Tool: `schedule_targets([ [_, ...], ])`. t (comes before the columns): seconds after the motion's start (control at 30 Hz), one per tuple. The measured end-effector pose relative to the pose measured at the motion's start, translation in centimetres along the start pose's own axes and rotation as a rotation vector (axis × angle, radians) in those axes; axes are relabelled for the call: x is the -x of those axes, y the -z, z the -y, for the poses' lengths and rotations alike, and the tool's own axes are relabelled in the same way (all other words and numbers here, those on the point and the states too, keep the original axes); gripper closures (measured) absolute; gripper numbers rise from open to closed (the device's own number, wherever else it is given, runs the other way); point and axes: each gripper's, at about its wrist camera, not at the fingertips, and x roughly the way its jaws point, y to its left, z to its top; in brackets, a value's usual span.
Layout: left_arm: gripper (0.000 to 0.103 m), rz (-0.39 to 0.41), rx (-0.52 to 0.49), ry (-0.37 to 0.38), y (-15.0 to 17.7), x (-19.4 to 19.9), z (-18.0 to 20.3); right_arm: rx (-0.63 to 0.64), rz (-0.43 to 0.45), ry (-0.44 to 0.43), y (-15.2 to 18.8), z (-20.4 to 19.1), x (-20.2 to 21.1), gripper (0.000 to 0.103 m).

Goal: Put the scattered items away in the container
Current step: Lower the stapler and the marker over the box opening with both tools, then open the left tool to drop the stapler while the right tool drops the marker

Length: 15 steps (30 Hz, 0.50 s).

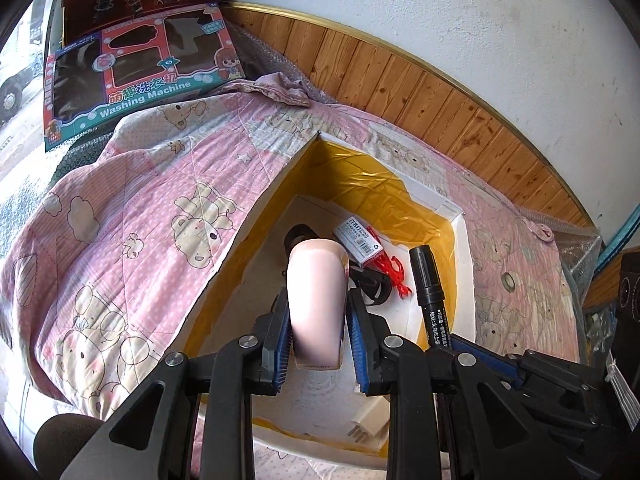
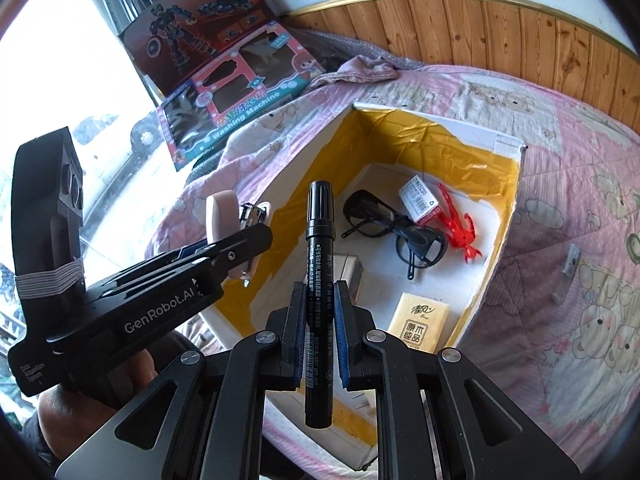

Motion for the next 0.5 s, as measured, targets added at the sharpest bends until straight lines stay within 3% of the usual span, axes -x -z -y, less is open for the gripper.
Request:
schedule_targets([
  [0.5, 0.076, -0.067, -0.064, -0.098, 0.5, -2.0, -0.6, -0.006, -0.039, 0.061, -0.9, 0.0, -2.9, 0.09],
])
